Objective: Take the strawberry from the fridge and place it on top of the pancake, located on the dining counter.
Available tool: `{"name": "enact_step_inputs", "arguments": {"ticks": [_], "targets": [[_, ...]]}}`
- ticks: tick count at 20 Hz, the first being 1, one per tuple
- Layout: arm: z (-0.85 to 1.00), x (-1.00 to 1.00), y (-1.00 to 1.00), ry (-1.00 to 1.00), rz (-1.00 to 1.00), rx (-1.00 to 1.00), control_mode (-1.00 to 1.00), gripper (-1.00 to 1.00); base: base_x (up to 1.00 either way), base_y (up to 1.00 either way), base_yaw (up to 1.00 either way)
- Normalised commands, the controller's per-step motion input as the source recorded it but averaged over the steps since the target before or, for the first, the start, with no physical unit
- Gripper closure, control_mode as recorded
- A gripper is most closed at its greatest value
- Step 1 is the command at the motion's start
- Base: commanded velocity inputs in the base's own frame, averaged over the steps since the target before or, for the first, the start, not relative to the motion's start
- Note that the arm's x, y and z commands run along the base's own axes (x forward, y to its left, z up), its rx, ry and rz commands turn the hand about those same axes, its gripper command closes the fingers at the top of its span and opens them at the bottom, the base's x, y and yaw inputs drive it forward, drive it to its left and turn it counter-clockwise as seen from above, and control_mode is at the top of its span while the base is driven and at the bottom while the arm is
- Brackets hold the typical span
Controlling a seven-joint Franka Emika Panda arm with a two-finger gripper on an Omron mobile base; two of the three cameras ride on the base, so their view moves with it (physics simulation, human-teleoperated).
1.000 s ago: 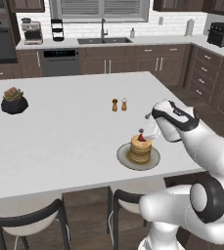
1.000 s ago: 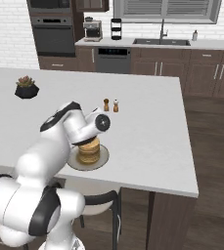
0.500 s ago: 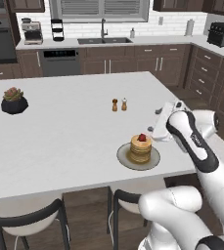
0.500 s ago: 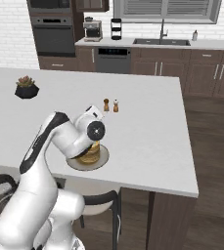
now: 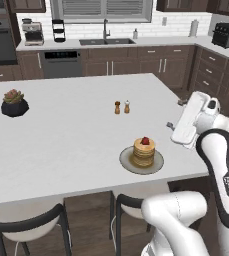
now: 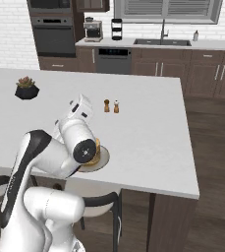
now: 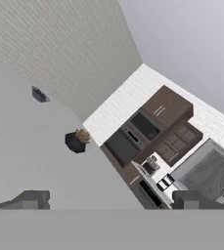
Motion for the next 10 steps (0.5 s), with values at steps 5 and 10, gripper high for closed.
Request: {"name": "enact_step_inputs", "arguments": {"ticks": [5,10], "targets": [[0.99,-1.00,-0.01,-0.29,0.00,0.00,-1.00,-1.00,0.00,0.00,0.00],[0.74,-1.00,0.00,-0.21,0.00,0.00,-1.00,-1.00,0.00,0.00,0.00]]}}
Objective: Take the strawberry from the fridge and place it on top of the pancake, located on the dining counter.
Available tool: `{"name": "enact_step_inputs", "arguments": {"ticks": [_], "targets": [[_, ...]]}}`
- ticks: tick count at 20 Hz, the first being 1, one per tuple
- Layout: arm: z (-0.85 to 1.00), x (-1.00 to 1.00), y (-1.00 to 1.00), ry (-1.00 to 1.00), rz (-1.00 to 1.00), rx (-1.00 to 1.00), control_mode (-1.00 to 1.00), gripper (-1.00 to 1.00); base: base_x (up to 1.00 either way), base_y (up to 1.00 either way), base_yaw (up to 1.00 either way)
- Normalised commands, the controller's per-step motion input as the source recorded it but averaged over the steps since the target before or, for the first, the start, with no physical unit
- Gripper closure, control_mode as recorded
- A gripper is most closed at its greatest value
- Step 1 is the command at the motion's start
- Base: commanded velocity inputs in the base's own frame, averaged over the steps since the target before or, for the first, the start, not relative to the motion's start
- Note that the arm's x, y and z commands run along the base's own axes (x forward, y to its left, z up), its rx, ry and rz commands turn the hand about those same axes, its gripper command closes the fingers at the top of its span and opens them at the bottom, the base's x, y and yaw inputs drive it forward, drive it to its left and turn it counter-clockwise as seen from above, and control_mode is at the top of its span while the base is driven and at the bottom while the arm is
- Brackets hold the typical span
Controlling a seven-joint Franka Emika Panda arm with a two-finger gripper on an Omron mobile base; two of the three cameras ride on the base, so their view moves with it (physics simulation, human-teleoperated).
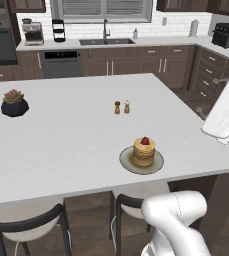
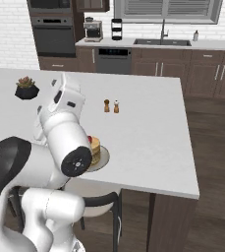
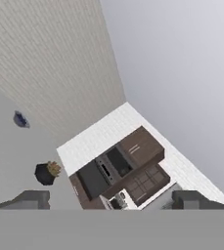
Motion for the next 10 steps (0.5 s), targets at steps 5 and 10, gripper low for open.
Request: {"name": "enact_step_inputs", "arguments": {"ticks": [5,10], "targets": [[0.17,-0.45,0.00,-0.07,0.00,0.03,-1.00,-1.00,0.00,0.00,0.00],[0.00,0.00,0.00,0.00,0.00,0.00,-1.00,-1.00,0.00,0.00,0.00]]}}
